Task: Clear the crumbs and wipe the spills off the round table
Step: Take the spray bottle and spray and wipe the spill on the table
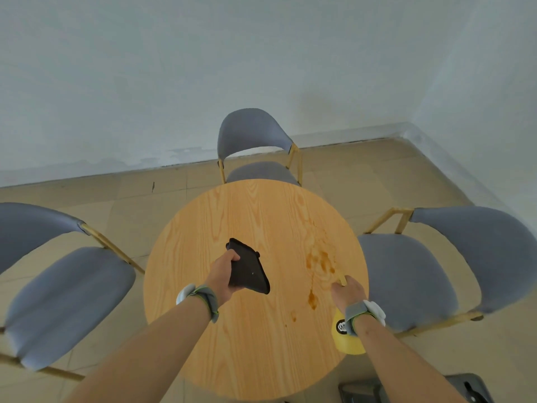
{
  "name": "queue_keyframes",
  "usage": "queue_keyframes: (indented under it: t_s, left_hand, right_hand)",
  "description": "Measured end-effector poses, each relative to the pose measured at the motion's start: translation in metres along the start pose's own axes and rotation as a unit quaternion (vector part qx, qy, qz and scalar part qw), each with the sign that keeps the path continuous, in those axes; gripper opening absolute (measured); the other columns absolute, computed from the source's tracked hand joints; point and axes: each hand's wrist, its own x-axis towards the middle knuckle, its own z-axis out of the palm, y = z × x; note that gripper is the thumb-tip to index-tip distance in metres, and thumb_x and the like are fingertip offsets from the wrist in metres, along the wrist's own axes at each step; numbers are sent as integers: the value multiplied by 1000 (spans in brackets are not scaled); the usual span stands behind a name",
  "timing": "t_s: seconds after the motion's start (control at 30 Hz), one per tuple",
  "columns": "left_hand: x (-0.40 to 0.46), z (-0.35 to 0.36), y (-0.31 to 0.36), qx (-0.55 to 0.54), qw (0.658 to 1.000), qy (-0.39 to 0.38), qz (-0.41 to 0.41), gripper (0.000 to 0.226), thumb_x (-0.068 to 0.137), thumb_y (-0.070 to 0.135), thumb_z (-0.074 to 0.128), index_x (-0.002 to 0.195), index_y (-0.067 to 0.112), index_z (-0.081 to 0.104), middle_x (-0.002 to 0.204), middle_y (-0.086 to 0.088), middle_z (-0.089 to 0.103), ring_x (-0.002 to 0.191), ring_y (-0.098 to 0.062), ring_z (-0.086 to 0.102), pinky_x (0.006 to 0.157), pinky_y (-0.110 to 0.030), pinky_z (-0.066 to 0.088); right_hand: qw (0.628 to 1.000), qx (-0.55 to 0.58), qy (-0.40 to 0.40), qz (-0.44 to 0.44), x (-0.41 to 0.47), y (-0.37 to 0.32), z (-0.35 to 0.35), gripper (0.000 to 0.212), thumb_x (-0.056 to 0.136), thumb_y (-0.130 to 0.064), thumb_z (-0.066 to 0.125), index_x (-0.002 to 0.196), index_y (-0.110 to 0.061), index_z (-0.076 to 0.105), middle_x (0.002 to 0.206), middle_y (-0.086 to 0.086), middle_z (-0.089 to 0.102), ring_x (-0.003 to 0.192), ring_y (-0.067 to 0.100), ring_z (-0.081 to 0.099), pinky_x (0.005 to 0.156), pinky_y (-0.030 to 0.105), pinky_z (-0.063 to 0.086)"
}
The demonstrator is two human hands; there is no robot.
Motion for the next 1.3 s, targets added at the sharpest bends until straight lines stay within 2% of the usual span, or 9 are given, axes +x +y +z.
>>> queue_keyframes:
  t_s: [0.43, 0.73, 0.8, 0.87, 0.9, 1.0, 1.07, 1.13, 1.3]
  left_hand:
    - [-3, -36, 6, -36, 999, 14, -1, 35, 77, 21, 62, 112, 14, 58, 113, -18, 68, 104, -37, 65, 77, -50, 61]
    - [-14, -71, 15, -63, 997, 34, 6, 40, 78, 22, 62, 116, 13, 56, 115, -17, 67, 106, -36, 64, 77, -48, 60]
    - [-16, -85, 17, -74, 996, 43, 8, 42, 77, 22, 63, 117, 14, 57, 115, -17, 68, 106, -35, 65, 74, -48, 61]
    - [-18, -101, 20, -88, 995, 55, 10, 40, 76, 21, 64, 115, 14, 58, 112, -17, 68, 103, -36, 65, 67, -46, 61]
    - [-19, -111, 22, -96, 993, 62, 12, 37, 77, 21, 64, 113, 14, 58, 110, -16, 69, 101, -35, 66, 62, -43, 61]
    - [-21, -128, 23, -108, 991, 77, 15, 32, 78, 20, 64, 110, 15, 57, 106, -15, 69, 98, -34, 66, 58, -41, 60]
    - [-22, -143, 22, -119, 988, 92, 18, 31, 78, 20, 64, 107, 16, 56, 106, -15, 68, 99, -35, 65, 64, -44, 61]
    - [-24, -159, 21, -132, 985, 106, 20, 29, 78, 20, 64, 106, 15, 55, 108, -16, 67, 100, -35, 65, 70, -47, 60]
    - [-34, -196, 22, -146, 983, 114, 21, 26, 81, 19, 62, 106, 15, 55, 111, -16, 68, 101, -35, 65, 72, -47, 59]
  right_hand:
    - [999, 34, 21, -36, -4, -35, 4, 59, 95, -22, 42, 152, -20, 27, 80, 4, 59, 49, 22, 49, 47, 30, 39]
    - [996, 12, -44, -79, -20, -80, 41, 56, 97, -19, 43, 151, -18, 30, 66, 4, 53, 44, 16, 37, 43, 28, 30]
    - [994, 14, -67, -89, -27, -87, 55, 40, 97, -17, 44, 136, -28, 44, 56, 1, 47, 39, 13, 32, 42, 27, 26]
    - [992, 10, -77, -102, -35, -95, 67, 16, 95, -14, 44, 94, -30, 46, 49, -3, 39, 33, 9, 26, 48, 30, 27]
    - [991, 6, -82, -107, -40, -99, 75, 14, 95, -14, 44, 89, -26, 45, 49, -3, 39, 33, 9, 27, 49, 30, 28]
    - [985, -9, -120, -120, -50, -104, 90, 28, 94, -13, 47, 120, -20, 55, 59, 3, 49, 41, 14, 33, 39, 25, 28]
    - [978, -41, -155, -135, -63, -112, 104, 14, 90, -11, 48, 91, -12, 62, 57, 1, 43, 41, 13, 28, 44, 25, 26]
    - [972, -72, -166, -150, -77, -120, 120, 28, 87, -9, 48, 64, -25, 43, 54, -3, 37, 40, 12, 24, 47, 24, 24]
    - [966, -75, -188, -160, -103, -134, 156, 26, 88, -11, 47, 64, -20, 48, 59, 5, 45, 49, 17, 31, 47, 24, 28]
